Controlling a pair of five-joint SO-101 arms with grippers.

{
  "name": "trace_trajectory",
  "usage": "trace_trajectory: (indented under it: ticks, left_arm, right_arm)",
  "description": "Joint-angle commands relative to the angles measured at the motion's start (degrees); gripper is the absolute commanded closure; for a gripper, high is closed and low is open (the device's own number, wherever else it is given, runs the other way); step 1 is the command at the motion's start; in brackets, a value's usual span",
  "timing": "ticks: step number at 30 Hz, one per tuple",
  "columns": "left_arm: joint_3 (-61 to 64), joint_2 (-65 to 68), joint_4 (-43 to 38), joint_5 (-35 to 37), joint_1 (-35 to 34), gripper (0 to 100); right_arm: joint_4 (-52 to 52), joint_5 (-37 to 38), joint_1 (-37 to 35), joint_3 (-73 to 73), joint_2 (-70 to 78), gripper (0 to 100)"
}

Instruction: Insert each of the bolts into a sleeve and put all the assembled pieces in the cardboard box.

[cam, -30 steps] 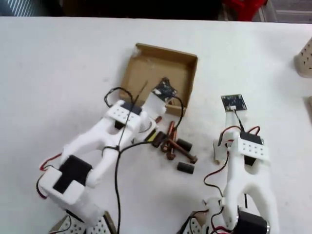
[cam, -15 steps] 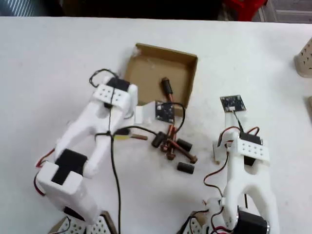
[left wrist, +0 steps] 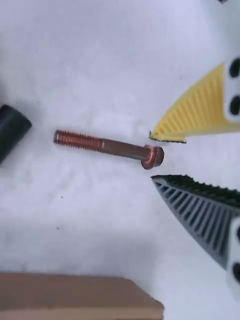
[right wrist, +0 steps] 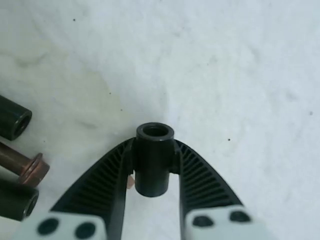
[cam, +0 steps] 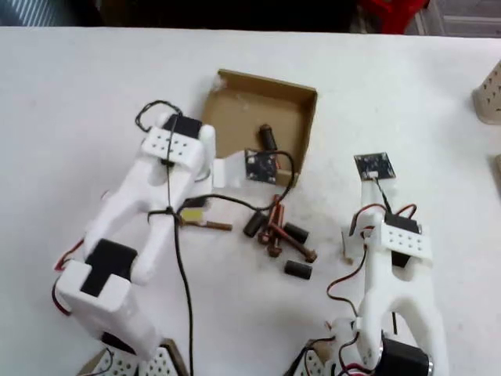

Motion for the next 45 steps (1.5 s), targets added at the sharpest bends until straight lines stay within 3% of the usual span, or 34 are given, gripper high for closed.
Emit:
trace_trajectory:
  ticks: [1,4,13,16,19,25,28,33,45]
  left_arm:
    - [-3.0,-4.0,-1.8,8.9,-0.3,85]
    - [-4.5,-4.0,-1.4,21.1,1.5,85]
    - [-10.2,-4.1,-1.4,76.1,-0.6,85]
    - [-10.2,-4.1,-1.4,89.7,-0.7,85]
    - [-9.5,-3.6,-1.1,98.5,0.5,85]
    - [1.0,-3.8,-0.6,101.5,5.2,85]
    - [6.7,-3.6,-5.5,101.8,8.0,85]
    - [13.1,-4.0,-19.0,102.1,7.3,85]
    - [15.5,-4.2,-25.5,107.1,5.3,85]
  right_arm:
    - [-0.7,0.5,-0.7,-0.4,-1.5,98.2]
    - [-0.7,0.5,-0.7,-0.4,-1.5,98.2]
    - [-0.7,0.5,-0.7,-0.4,-1.5,98.2]
    - [-0.7,0.5,-0.7,-0.4,-1.5,98.2]
    - [-0.7,0.5,-0.7,-0.4,-1.5,98.2]
    - [-0.7,0.6,-2.2,-0.4,-1.5,98.2]
    - [-0.7,2.5,-2.2,-0.3,-1.5,98.2]
    - [-0.7,3.3,-2.2,-0.3,-1.5,98.2]
    - [-2.0,3.5,-2.0,0.3,-1.5,98.2]
